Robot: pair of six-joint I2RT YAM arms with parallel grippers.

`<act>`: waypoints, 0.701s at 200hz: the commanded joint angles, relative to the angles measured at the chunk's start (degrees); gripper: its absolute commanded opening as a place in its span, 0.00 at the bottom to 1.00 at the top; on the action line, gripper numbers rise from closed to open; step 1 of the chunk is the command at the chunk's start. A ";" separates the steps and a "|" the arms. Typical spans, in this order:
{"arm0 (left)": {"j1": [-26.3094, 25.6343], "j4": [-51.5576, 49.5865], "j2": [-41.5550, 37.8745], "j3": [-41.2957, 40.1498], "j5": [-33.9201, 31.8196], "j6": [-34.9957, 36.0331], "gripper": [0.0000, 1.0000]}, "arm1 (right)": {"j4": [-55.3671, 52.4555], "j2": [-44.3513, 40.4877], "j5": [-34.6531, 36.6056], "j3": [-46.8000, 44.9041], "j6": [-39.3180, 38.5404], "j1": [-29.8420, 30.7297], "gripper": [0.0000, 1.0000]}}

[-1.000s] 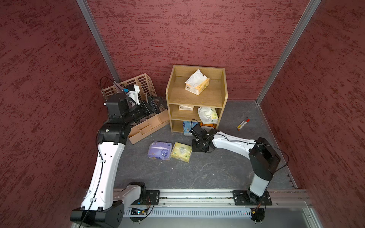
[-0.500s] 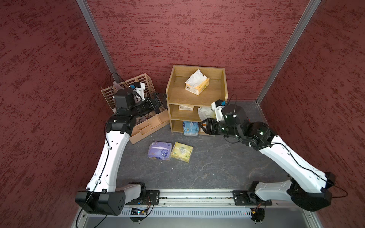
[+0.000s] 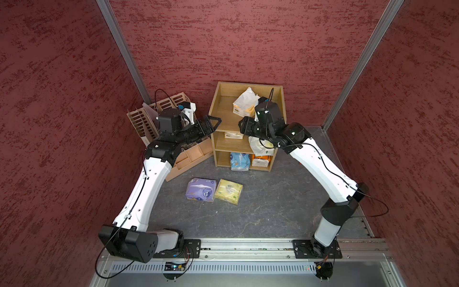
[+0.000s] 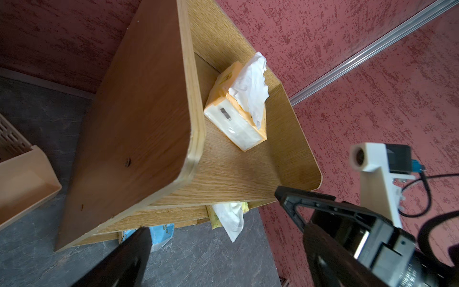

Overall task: Remove the tissue boxes from the shelf
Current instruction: Adjust the box of tissues at the center of the board, then adjust the box of tissues on the shelf.

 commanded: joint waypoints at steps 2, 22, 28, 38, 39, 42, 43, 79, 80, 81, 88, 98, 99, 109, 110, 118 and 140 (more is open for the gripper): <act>-0.72 1.38 0.81 2.32 -0.12 0.65 1.00 | 4.22 0.77 2.17 3.87 2.77 -3.71 0.58; -1.02 0.61 1.14 2.87 -0.27 1.41 1.00 | 6.47 1.87 -3.05 4.02 4.26 -7.42 0.59; -1.03 0.38 1.18 2.88 -0.41 1.62 1.00 | 6.73 2.22 -3.74 3.99 4.90 -8.23 0.59; -1.03 0.05 1.18 2.79 -0.65 1.83 1.00 | 6.92 2.50 -4.01 4.06 5.62 -9.25 0.59; -1.03 0.03 1.18 2.79 -0.65 1.84 1.00 | 6.93 2.56 -3.97 4.06 5.69 -9.34 0.59; -1.03 0.00 1.18 2.71 -0.66 1.92 1.00 | 7.00 2.64 -4.04 3.99 5.76 -9.60 0.59; -1.03 -0.04 1.14 2.71 -0.66 1.93 1.00 | 7.06 2.67 -4.08 3.94 5.76 -9.73 0.59; -1.54 -0.44 1.31 2.35 -0.66 1.70 1.00 | 11.88 5.13 -12.99 4.24 6.52 -12.47 0.60; -1.59 -0.48 1.33 2.35 -0.66 1.69 1.00 | 12.09 5.19 -13.34 4.33 6.50 -12.53 0.60; -1.58 -0.46 1.34 2.35 -0.66 1.72 1.00 | 12.28 5.31 -13.78 4.33 6.53 -12.60 0.60; -1.73 -0.60 1.35 2.29 -0.76 1.81 1.00 | 12.84 6.31 -15.97 5.11 6.51 -12.90 0.59; -1.89 -0.61 1.31 2.18 -1.01 1.78 1.00 | 11.03 7.85 -16.33 7.49 6.59 -12.90 0.59; -1.90 -0.66 1.29 2.13 -1.05 1.72 1.00 | 10.87 8.00 -16.37 7.80 6.62 -12.87 0.59; -1.91 -0.54 1.27 1.95 -1.25 1.76 1.00 | 9.74 9.24 -16.58 9.41 6.65 -12.90 0.59; -1.91 -0.53 1.27 1.93 -1.26 1.76 1.00 | 9.70 9.27 -16.59 9.46 6.60 -12.88 0.59; -2.04 -0.52 1.14 1.87 -1.28 1.69 1.00 | 9.37 9.69 -16.51 9.79 6.81 -12.86 0.59; -2.08 0.19 1.00 1.48 -1.36 0.90 1.00 | 7.60 10.29 -15.19 9.73 7.51 -12.81 0.57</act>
